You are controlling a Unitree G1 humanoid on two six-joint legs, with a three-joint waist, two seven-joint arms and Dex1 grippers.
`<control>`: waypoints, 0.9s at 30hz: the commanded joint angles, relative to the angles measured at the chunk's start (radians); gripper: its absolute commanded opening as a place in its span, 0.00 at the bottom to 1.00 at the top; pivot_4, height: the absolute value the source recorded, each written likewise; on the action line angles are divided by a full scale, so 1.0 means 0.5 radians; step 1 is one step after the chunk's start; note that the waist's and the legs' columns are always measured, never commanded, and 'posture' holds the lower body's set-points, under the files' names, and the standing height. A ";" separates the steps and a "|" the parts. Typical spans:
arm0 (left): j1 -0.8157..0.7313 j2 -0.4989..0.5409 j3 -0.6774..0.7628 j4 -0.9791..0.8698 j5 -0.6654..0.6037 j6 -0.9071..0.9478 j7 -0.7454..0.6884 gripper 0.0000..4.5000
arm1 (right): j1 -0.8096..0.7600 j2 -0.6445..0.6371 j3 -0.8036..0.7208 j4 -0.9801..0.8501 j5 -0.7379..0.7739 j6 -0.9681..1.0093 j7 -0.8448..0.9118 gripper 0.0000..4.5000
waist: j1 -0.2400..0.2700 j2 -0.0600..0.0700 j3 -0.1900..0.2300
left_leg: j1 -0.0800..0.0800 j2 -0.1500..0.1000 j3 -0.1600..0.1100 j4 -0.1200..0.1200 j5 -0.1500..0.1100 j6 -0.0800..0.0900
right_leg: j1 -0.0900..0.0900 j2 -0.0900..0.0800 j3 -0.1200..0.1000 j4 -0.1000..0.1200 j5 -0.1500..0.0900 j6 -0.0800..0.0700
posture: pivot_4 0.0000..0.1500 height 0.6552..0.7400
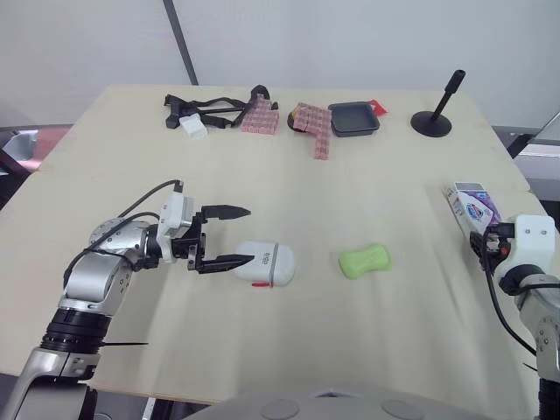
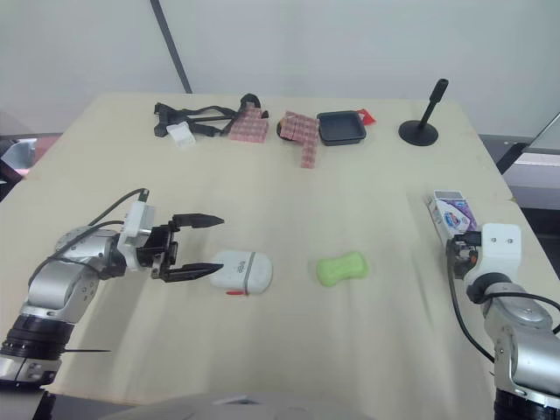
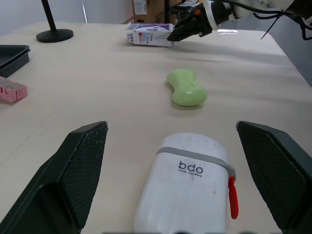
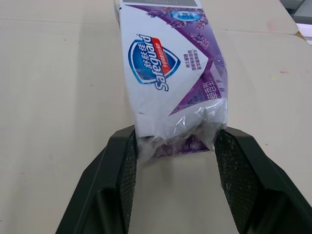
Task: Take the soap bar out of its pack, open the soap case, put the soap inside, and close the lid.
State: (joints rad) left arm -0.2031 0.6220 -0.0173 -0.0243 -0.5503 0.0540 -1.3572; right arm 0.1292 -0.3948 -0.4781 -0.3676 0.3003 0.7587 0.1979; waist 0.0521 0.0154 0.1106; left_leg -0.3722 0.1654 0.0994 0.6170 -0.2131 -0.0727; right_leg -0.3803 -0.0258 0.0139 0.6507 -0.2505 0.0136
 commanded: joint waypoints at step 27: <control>-0.017 0.024 0.021 -0.014 0.088 -0.179 -0.087 1.00 | 0.020 -0.537 -0.117 0.205 0.118 -0.526 0.722 0.99 | -0.006 0.000 0.000 | -0.001 0.000 -0.001 -0.001 -0.001 0.003 | 0.001 0.000 -0.001 -0.002 0.000 0.000 | 1.00 1.00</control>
State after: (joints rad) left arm -0.2010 0.6222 -0.0192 -0.0292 -0.5096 -0.0113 -1.3939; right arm 0.1532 -0.6382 -0.4966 -0.2524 0.3345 0.5504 0.5086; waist 0.0489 0.0157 0.1108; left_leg -0.3726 0.1654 0.0987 0.6164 -0.2141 -0.0702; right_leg -0.3796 -0.0257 0.0134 0.6498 -0.2505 0.0137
